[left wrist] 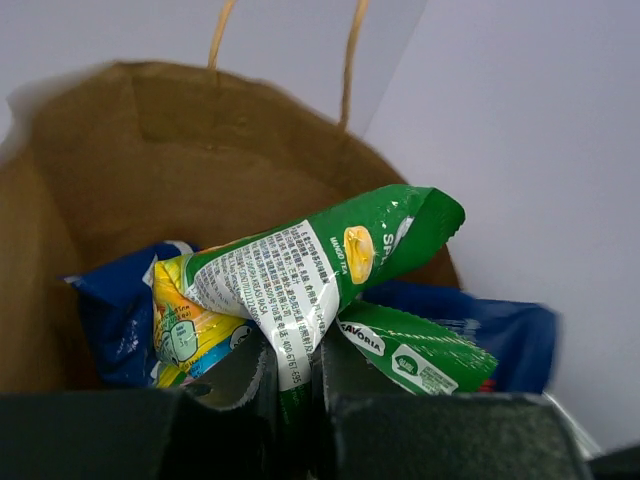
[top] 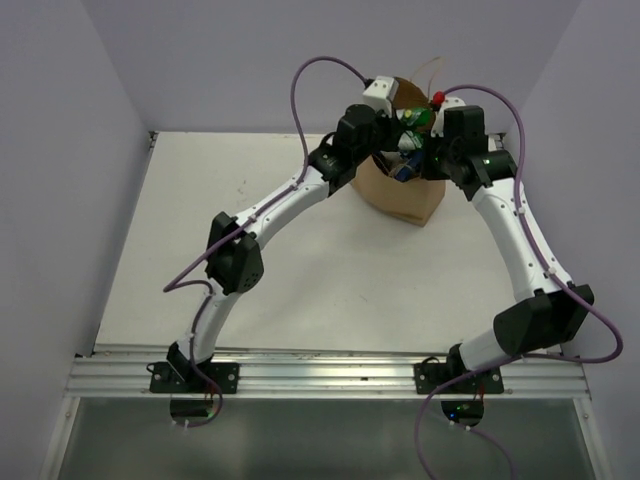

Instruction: Place the snacks into the paper bag

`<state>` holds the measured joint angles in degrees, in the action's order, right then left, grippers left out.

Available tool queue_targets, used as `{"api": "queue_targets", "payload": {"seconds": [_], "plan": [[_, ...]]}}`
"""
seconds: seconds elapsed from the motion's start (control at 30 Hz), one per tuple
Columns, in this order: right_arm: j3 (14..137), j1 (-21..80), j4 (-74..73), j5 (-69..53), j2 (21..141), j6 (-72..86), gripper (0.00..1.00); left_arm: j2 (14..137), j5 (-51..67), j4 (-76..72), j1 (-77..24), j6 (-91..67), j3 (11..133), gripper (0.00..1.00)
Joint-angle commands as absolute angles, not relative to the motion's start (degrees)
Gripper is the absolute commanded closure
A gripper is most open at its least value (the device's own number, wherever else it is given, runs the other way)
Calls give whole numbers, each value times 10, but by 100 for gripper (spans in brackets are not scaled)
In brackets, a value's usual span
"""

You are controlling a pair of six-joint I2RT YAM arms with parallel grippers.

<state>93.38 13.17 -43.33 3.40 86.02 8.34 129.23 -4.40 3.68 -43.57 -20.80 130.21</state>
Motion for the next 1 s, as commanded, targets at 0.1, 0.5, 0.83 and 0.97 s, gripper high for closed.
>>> {"api": "queue_targets", "payload": {"seconds": [0.1,0.5,0.83,0.97], "plan": [[943,138,-422,14,838,82,100,1331,-25,-99,-430,-203,1359,100],[956,139,-425,12,864,81,100,1276,-70,-89,-424,-150,1388,0],[960,138,-424,11,868,81,100,1234,-168,63,-403,-107,1356,0],[962,139,-425,12,867,81,100,1246,-152,138,-384,-138,1353,0]]}}
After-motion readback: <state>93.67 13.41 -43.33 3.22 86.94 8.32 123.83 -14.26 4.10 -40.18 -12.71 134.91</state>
